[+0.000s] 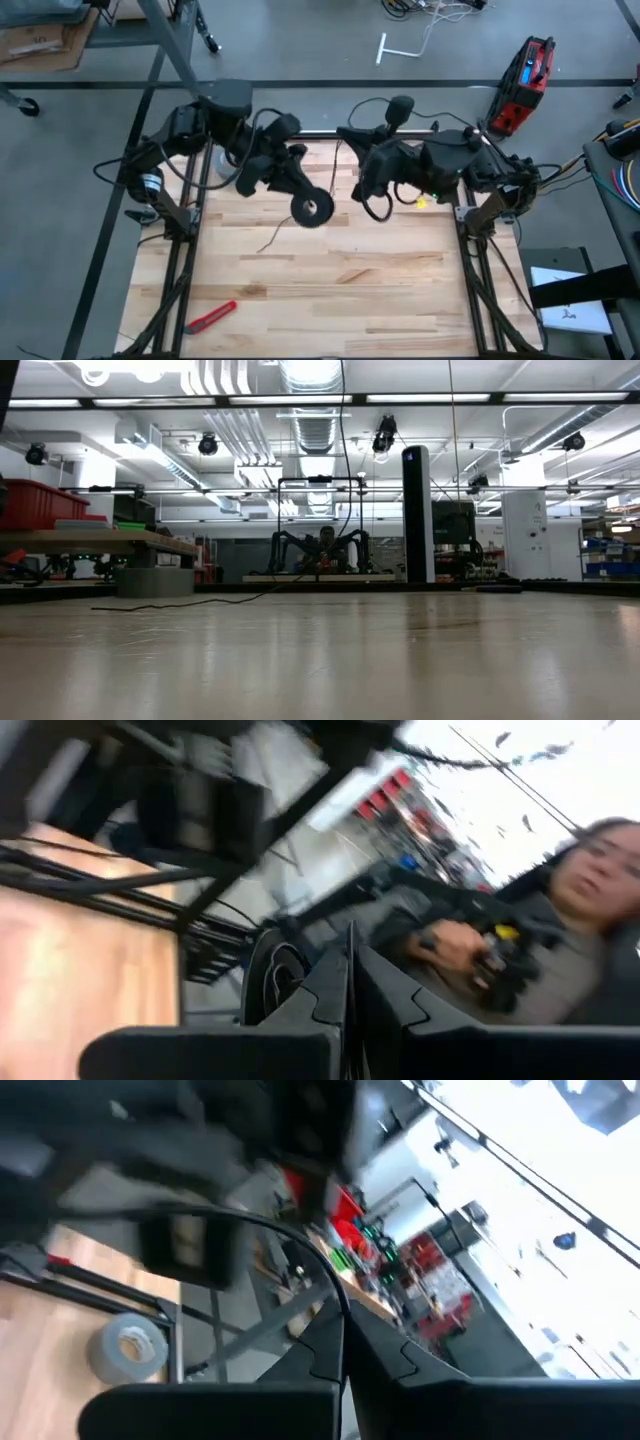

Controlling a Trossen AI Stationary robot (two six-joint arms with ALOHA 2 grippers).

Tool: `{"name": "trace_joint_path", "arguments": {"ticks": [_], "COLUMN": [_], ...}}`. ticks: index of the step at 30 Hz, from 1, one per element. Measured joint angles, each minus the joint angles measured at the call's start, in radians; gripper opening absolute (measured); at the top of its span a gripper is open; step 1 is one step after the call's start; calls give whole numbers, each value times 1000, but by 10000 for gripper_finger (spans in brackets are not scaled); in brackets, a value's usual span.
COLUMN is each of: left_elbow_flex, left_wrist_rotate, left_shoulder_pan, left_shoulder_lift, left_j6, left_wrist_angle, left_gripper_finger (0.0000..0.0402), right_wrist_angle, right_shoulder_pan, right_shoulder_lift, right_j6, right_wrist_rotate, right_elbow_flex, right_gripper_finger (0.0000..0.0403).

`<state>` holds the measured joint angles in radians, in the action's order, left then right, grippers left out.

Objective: Coil cords
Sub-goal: Coil the black wire on the black spool

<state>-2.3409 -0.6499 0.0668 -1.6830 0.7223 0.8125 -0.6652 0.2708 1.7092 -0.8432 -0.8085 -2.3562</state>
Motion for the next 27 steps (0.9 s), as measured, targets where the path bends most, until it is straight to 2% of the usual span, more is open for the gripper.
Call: {"name": "trace_joint_path", "arguments": {"ticks": [3,8,11,14,16,22,27], "left_elbow_flex": [0,1,0,0,0,0,0], "left_wrist_rotate": [-64,-169,-186,-206,-210,-200,-206], "left_shoulder_pan": [-14,-26,-26,-27,-27,-27,-26], "left_shoulder_lift": [-17,-36,-39,-39,-39,-41,-48], "left_j6": [-5,-6,-11,-27,-37,-40,-26], "left_wrist_angle": [-60,-265,-362,-432,-457,-487,-581], "left_gripper_finger": [4,4,4,4,4,4,4], "right_wrist_angle": [-9,-57,-100,-112,-98,-84,-48], "right_shoulder_pan": [-15,-32,-39,-48,-51,-56,-60], "right_shoulder_lift": [0,0,2,2,12,17,16], "right_j6": [41,133,232,318,343,283,228], "right_wrist_rotate": [-5,35,135,310,364,444,483], "right_elbow_flex": [0,0,0,0,0,0,0], "right_gripper_finger": [0,0,0,0,0,0,0]}}
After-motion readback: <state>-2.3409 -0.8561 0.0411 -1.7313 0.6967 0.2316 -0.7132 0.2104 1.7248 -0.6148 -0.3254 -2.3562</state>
